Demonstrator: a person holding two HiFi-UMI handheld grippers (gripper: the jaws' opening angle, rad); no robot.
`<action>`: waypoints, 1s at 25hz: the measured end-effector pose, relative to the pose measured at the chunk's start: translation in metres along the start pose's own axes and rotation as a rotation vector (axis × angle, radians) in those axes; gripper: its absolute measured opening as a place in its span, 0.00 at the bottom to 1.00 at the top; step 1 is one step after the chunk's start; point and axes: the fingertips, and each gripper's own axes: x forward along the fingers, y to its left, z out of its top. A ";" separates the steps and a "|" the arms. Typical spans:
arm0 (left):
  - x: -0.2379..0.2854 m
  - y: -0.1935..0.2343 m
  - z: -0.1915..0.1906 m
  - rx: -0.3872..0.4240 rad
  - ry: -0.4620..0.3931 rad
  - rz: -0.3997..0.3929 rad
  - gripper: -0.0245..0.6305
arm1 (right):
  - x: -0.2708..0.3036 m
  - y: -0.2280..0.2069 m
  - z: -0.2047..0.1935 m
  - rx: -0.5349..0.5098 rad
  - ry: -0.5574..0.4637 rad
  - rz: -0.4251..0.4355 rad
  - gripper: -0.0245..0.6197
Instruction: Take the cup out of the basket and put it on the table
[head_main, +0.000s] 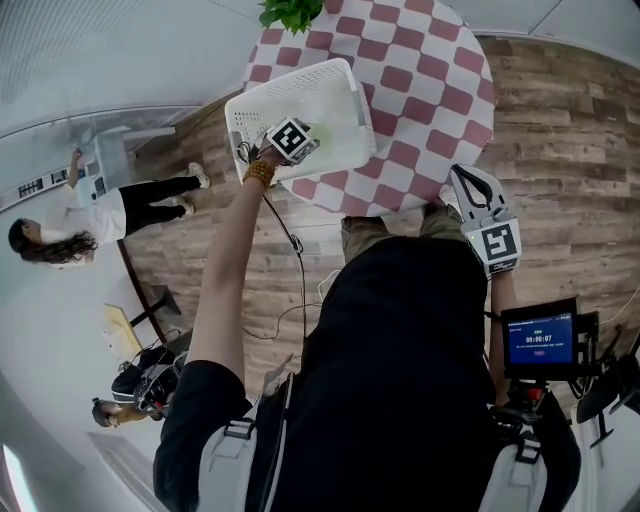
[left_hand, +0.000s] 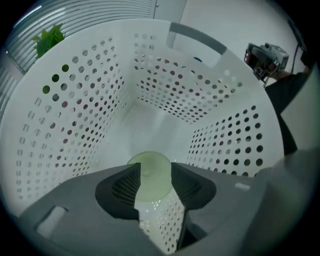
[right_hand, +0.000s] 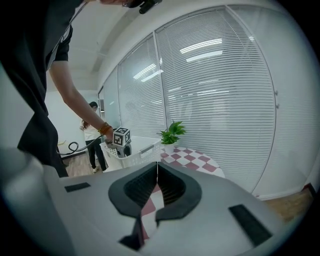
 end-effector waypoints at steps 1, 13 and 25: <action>0.001 0.000 0.003 -0.015 -0.002 -0.014 0.31 | -0.002 -0.003 -0.001 0.003 0.002 -0.008 0.05; 0.004 -0.003 0.001 -0.016 0.062 -0.049 0.31 | -0.007 -0.012 -0.009 0.019 0.002 -0.039 0.05; 0.010 -0.011 -0.005 -0.056 0.077 -0.084 0.31 | -0.002 -0.012 -0.002 0.011 -0.006 -0.030 0.05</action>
